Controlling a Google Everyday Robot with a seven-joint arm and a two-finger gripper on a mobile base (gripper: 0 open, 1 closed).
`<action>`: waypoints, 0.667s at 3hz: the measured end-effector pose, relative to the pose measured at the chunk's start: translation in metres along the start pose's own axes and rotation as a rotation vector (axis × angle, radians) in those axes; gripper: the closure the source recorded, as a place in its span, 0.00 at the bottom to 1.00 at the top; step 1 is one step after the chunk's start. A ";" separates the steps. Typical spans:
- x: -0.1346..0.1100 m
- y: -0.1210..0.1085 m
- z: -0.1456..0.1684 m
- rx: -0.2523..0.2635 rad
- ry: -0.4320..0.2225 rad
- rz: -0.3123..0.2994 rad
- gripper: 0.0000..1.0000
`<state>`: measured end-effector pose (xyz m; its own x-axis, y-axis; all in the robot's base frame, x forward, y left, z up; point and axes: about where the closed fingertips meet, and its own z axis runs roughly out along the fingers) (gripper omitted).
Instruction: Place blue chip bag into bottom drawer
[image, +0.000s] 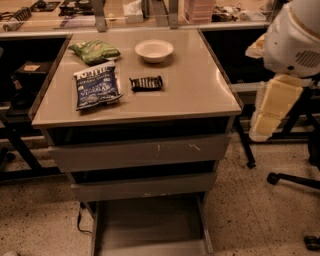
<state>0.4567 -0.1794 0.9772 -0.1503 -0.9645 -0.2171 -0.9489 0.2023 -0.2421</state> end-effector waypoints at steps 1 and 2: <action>-0.057 -0.013 0.019 -0.036 -0.047 -0.106 0.00; -0.111 -0.025 0.043 -0.077 -0.093 -0.201 0.00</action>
Offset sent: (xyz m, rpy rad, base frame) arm 0.0787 0.1633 -0.0251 0.0579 0.0794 0.3616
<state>0.5092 -0.0707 0.9666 0.0668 -0.9637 -0.2585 -0.9761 -0.0094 -0.2172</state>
